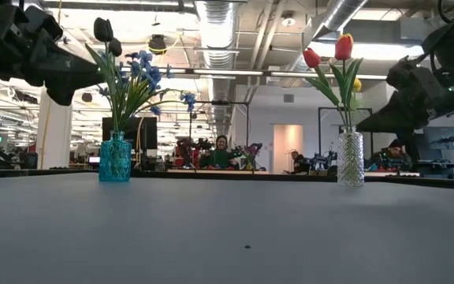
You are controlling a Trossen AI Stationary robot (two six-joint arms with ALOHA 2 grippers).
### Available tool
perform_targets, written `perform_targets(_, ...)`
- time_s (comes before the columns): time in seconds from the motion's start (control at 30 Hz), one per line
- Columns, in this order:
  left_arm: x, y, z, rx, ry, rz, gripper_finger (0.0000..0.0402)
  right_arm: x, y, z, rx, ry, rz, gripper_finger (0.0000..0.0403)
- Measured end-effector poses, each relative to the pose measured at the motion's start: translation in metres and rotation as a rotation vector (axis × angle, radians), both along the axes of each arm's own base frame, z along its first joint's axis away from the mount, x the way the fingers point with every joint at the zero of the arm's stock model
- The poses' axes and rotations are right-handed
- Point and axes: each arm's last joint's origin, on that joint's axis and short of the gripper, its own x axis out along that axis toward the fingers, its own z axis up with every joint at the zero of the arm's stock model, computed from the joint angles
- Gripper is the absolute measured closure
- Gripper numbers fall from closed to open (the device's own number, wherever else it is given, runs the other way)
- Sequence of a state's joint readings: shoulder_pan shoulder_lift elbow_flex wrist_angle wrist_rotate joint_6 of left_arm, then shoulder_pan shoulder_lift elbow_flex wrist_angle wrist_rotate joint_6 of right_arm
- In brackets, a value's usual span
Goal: Sort flowers into vase by color
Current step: Return to Home Position
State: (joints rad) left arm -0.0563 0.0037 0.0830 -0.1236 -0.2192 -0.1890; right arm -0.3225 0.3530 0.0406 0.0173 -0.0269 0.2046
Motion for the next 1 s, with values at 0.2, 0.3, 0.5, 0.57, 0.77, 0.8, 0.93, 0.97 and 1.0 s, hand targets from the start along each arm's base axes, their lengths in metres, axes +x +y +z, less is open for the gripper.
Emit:
perform_targets(0.2, -0.0007, 0.0003, -0.0009, -0.006, 0.024, 0.010, 0.0269, -0.0051, 0.0017, 0.0000, -0.025, 0.015, 0.002, 0.0387)
perform_targets(0.3, -0.0009, 0.0003, -0.0035, 0.002, 0.053, 0.007, 0.0269, -0.0057, 0.0011, -0.0005, -0.037, 0.028, -0.018, 0.0380)
perform_targets(0.5, -0.0024, 0.0016, -0.0079, -0.132, 0.091, 0.068, 0.0269, -0.0059, 0.0004, -0.0008, -0.040, 0.033, -0.038, 0.0347)
perform_targets(0.57, -0.0024, 0.0016, -0.0080, -0.144, 0.090, 0.070, 0.0269, -0.0060, 0.0004, -0.0010, -0.052, 0.039, -0.034, 0.0344)
perform_targets(0.77, -0.0024, 0.0016, -0.0082, -0.146, 0.091, 0.070, 0.0269, -0.0060, 0.0005, -0.0010, -0.051, 0.040, -0.034, 0.0342)
perform_targets(0.8, -0.0025, 0.0016, -0.0082, -0.145, 0.091, 0.070, 0.0269, -0.0060, 0.0005, -0.0011, -0.051, 0.040, -0.034, 0.0342)
perform_targets(0.93, -0.0024, 0.0016, -0.0084, -0.146, 0.092, 0.070, 0.0269, -0.0061, 0.0005, -0.0013, -0.051, 0.042, -0.034, 0.0341)
perform_targets(0.97, -0.0024, 0.0016, -0.0084, -0.146, 0.092, 0.070, 0.0269, -0.0061, 0.0005, -0.0013, -0.050, 0.042, -0.034, 0.0341)
perform_targets(1.0, -0.0024, 0.0016, -0.0084, -0.147, 0.092, 0.070, 0.0269, -0.0061, 0.0005, -0.0014, -0.050, 0.042, -0.034, 0.0341)
